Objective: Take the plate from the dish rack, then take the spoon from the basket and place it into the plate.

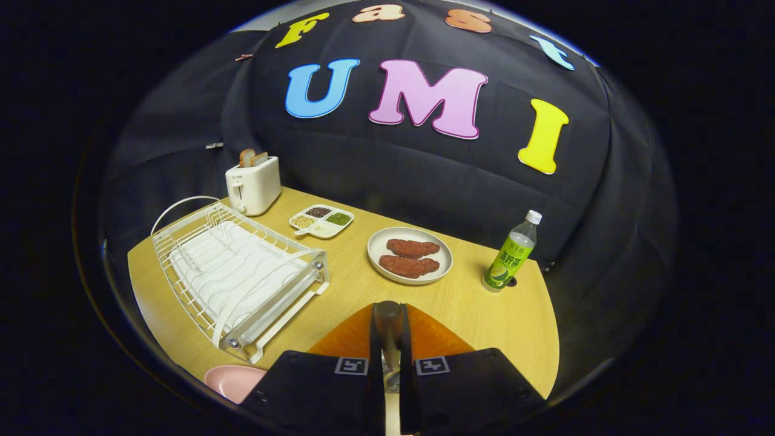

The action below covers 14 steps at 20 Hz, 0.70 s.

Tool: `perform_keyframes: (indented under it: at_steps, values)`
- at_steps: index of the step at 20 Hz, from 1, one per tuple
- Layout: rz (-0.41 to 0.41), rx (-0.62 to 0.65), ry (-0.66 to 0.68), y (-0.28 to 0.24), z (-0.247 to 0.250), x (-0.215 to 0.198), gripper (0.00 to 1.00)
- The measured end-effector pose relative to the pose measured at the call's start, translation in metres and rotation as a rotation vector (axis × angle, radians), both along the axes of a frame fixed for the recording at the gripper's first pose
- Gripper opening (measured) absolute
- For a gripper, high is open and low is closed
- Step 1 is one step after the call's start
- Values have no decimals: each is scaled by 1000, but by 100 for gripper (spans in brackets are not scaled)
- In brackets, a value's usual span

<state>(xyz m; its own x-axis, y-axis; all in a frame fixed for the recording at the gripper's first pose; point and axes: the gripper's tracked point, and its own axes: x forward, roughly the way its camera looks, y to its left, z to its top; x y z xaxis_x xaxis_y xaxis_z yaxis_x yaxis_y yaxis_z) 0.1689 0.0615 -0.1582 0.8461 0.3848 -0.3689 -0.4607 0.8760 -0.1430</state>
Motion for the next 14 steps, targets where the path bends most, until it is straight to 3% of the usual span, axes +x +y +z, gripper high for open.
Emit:
perform_keyframes:
  at_steps: [6,10,14]
  values:
    - [-59,143,-14,3,81,-19,13]
    - [-105,168,7,-5,87,-56,14]
    - [-133,143,44,-3,57,-101,13]
